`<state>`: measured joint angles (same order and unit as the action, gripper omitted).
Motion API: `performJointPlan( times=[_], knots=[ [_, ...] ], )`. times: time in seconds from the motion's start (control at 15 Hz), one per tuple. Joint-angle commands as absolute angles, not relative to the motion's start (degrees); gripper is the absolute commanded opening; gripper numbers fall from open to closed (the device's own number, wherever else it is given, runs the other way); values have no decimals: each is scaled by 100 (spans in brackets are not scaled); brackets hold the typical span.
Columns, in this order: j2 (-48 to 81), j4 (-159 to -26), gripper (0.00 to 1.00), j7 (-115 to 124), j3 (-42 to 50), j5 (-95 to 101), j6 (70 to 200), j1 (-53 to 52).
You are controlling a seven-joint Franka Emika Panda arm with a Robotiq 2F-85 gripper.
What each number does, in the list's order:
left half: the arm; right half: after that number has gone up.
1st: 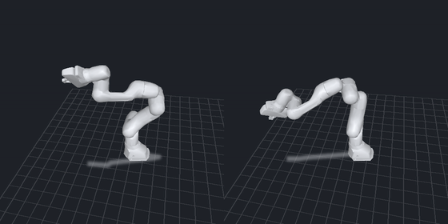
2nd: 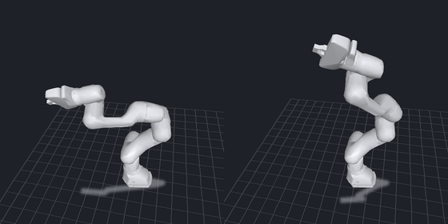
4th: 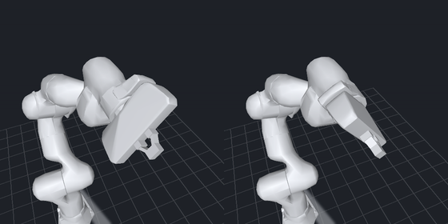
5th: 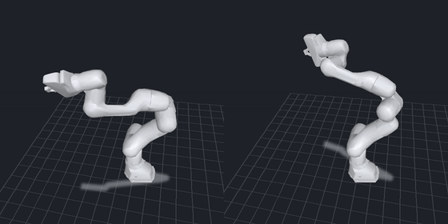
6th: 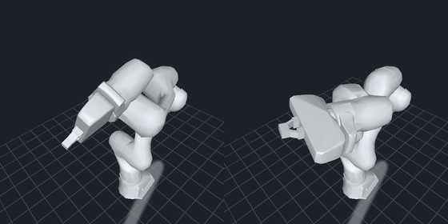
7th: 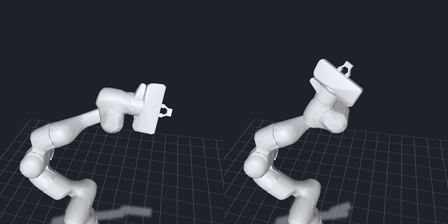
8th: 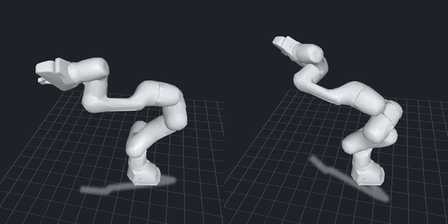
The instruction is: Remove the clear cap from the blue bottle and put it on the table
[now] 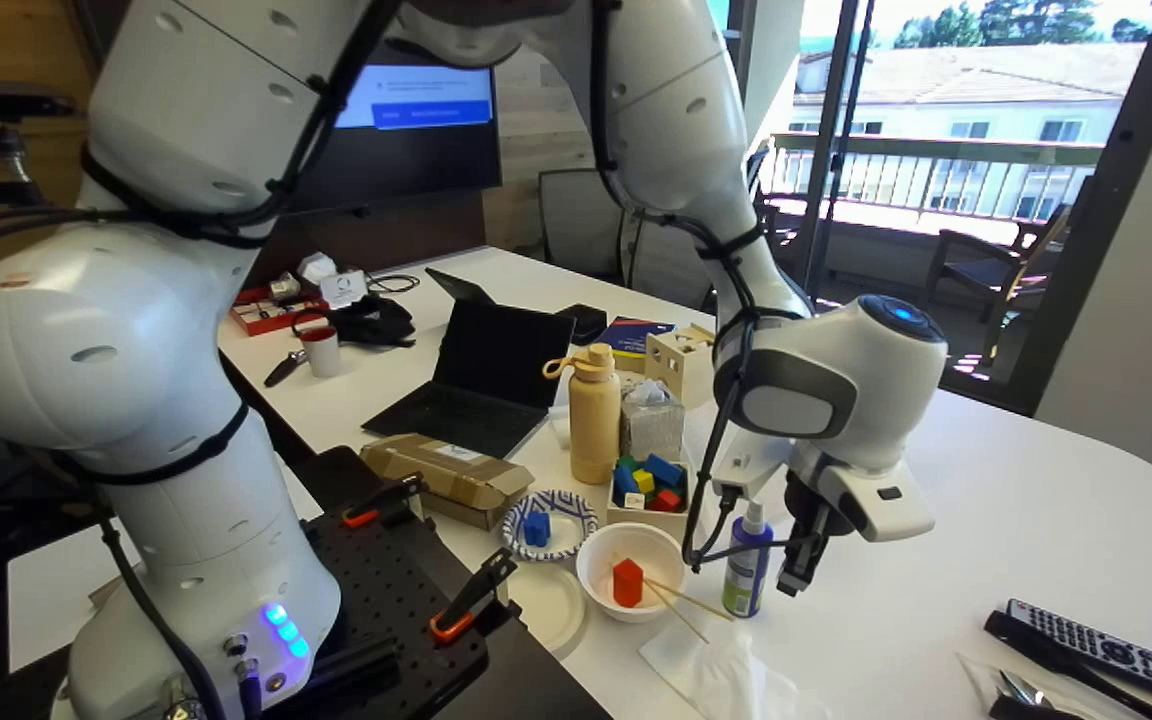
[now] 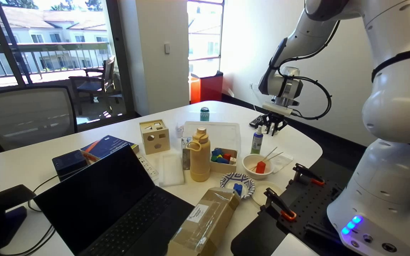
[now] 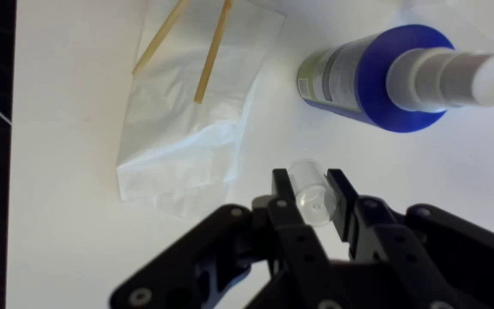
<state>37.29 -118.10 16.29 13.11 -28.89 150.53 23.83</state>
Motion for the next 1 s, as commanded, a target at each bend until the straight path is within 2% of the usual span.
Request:
performJointPlan(
  times=[0.0,0.8,0.87,0.93],
  knots=[
    [4661,-10890,6,2039,1231,-2980,15044,2470],
    [6337,-8944,6,3004,1242,-2896,14817,2425],
    [6403,-8868,51,3039,1234,-2905,14805,2435],
    [6453,-8797,54,3083,1238,-2902,14792,2434]
  ],
)
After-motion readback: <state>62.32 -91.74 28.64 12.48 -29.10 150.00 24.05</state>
